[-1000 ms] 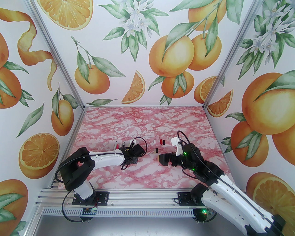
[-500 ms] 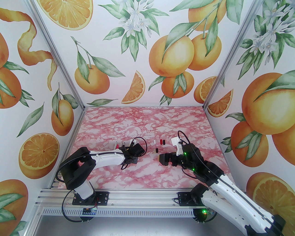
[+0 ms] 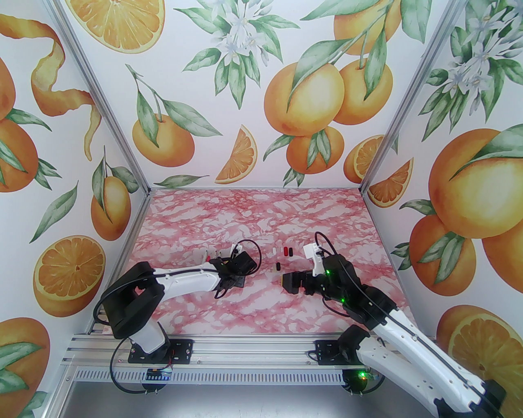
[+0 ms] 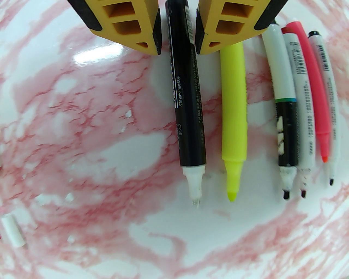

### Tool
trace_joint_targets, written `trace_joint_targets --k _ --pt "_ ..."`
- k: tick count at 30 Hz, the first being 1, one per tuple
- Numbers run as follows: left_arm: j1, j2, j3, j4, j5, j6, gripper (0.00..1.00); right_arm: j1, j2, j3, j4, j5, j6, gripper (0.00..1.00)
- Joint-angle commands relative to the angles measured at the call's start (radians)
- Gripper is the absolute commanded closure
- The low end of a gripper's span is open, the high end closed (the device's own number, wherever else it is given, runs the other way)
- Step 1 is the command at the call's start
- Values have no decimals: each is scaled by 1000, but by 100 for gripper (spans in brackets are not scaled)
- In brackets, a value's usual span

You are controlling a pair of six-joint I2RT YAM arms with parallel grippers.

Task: Open the pen caps

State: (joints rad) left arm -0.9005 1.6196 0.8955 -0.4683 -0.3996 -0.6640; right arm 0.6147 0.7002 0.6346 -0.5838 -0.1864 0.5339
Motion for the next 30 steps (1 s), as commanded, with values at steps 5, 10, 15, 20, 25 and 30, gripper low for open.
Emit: trace_joint_targets --k 5,10,15,20,25,30 --pt "5 -167 10 38 100 55 68 4 1 5 -57 184 77 9" --pt "6 -277 -50 179 236 104 64 -23 16 -15 -74 229 113 17" --pt "5 -371 -100 314 398 153 27 -104 72 -28 -106 291 120 25" --pt "6 -446 -138 376 474 174 0 -179 154 -32 -89 306 111 32" --pt "6 -507 -168 425 561 195 0 -216 278 -5 -41 307 87 37" --pt "6 -525 -180 448 606 188 0 -247 382 24 -1 310 68 42"
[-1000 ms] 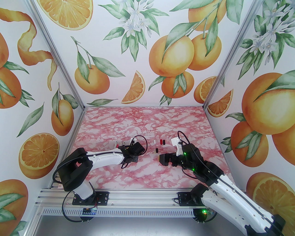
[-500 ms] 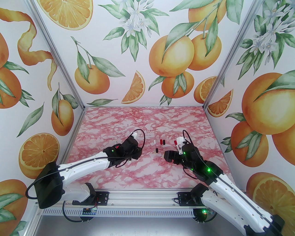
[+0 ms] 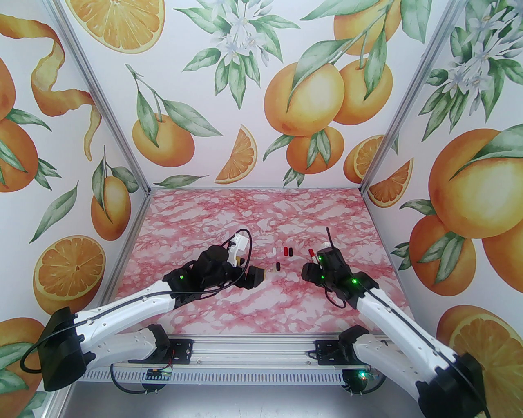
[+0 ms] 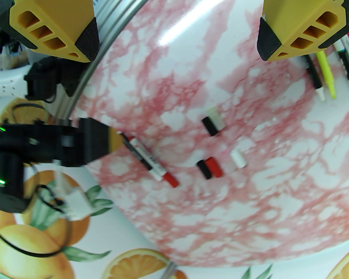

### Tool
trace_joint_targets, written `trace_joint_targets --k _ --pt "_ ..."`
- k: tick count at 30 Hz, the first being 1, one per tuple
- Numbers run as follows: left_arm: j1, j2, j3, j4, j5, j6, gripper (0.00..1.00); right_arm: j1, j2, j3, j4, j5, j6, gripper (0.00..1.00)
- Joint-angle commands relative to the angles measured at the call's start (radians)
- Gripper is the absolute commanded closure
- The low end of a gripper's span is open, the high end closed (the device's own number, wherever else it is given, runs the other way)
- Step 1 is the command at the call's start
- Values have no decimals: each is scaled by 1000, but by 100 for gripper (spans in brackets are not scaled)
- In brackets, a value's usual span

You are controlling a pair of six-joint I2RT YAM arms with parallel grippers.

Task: Open the pen caps

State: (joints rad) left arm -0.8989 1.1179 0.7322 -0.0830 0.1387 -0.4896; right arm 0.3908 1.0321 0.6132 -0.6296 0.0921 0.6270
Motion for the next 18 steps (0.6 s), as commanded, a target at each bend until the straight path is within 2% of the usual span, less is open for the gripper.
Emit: trace_joint_targets --k 1,2,3,6,18 --pt "5 -24 -18 64 71 12 0 -29 70 49 57 29 -29 43" --pt "5 -26 -19 65 76 6 0 -45 109 56 77 24 -38 44" --pt "3 -31 -21 63 83 -1 0 -83 218 91 110 21 -69 49" --pt "3 -43 -27 67 95 2 0 -109 301 118 146 14 -93 51" --pt "5 -79 -58 98 110 -6 0 -161 452 206 173 9 -149 61"
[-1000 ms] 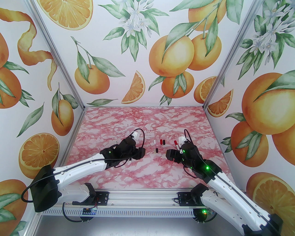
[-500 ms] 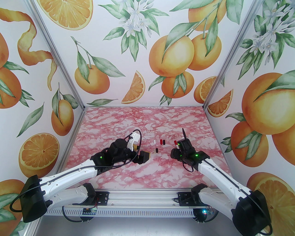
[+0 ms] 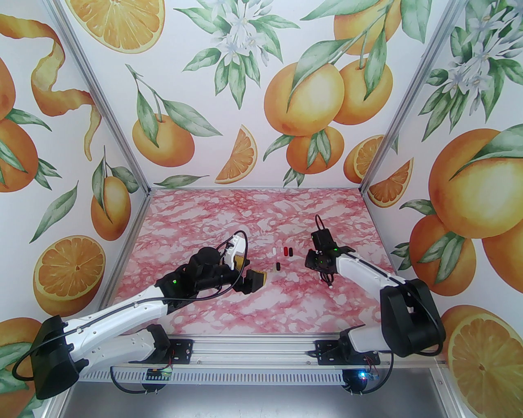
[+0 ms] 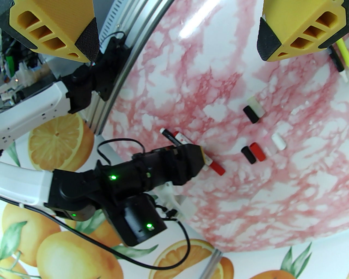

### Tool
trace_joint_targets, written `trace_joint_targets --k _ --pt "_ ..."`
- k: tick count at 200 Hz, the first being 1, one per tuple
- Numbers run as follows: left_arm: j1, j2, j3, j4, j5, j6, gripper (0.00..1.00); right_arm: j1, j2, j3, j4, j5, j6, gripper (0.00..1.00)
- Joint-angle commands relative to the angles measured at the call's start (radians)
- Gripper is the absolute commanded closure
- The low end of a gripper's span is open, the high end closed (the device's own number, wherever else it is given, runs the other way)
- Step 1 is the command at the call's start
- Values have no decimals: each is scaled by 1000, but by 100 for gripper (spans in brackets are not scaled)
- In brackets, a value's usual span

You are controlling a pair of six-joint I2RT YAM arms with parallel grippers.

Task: Open the pen caps

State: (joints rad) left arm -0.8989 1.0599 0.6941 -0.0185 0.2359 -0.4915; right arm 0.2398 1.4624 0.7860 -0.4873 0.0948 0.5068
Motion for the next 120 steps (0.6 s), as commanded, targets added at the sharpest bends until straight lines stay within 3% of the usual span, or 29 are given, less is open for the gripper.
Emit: trace_joint_targets --k 1,120 --pt "5 -23 -23 36 13 -6 0 -12 30 41 31 6 -34 61" --pt "5 -27 -19 -13 -18 0 0 -32 140 93 31 14 -59 66"
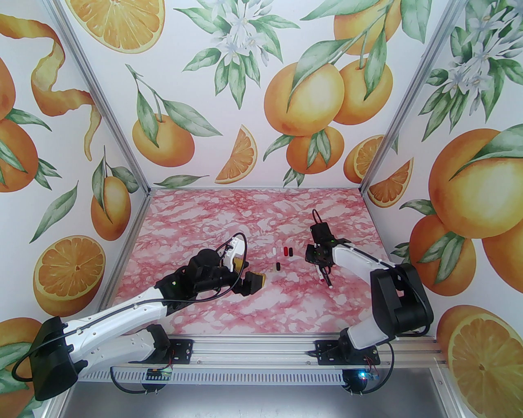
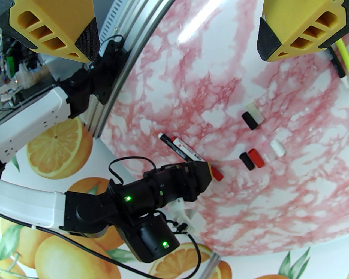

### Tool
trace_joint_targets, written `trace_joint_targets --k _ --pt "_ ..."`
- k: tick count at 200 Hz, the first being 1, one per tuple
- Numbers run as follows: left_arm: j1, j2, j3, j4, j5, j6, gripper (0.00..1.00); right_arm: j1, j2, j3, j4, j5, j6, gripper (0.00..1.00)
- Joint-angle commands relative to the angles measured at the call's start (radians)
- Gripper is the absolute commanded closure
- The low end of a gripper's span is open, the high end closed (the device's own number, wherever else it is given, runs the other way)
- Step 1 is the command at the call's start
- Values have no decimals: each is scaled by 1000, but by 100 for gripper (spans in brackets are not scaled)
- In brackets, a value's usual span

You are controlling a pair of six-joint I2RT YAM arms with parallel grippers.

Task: Open the pen caps

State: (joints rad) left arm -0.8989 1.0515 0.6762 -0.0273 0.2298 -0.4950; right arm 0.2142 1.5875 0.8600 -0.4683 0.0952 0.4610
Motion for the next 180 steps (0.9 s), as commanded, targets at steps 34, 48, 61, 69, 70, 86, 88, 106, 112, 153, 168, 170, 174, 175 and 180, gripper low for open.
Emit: trace_joint_targets --k 34,48,61,69,70,86,88,106,112,153,168,170,174,175,180 --pt "3 -14 -2 -6 -14 3 0 -7 23 17 12 2 -15 66" --pt "5 -10 -2 -5 -15 3 0 -6 25 13 17 -4 -15 67" --pt "4 -6 -3 -3 -12 0 0 -7 25 8 20 -11 -16 68" --pt "5 -5 -5 -1 -11 -2 0 -6 25 7 20 -15 -16 69" --pt "5 -5 -5 -1 -11 -2 0 -6 25 7 20 -15 -16 70" --pt "5 -8 -7 1 -10 -4 0 -5 20 4 20 -29 -19 71" --pt "5 -8 -7 1 -11 -5 0 -5 18 3 23 -34 -20 71" --pt "5 -16 -12 2 -15 -5 0 -2 -4 -10 36 -54 -27 72" --pt "5 -19 -16 1 -17 -5 0 0 -12 -13 37 -55 -30 72" --pt "5 -31 -30 5 -18 -15 0 1 -76 -41 50 -41 -37 72" --pt "3 -35 -34 5 -18 -17 0 1 -76 -40 38 -19 -35 72" --pt "4 -36 -33 5 -17 -17 0 1 -75 -39 38 -18 -35 72" --pt "4 -36 -33 5 -17 -18 0 1 -74 -39 37 -12 -33 72" --pt "4 -36 -33 5 -18 -18 0 1 -73 -39 36 -12 -33 72" --pt "5 -37 -33 5 -18 -18 0 2 -70 -38 33 -6 -33 72"
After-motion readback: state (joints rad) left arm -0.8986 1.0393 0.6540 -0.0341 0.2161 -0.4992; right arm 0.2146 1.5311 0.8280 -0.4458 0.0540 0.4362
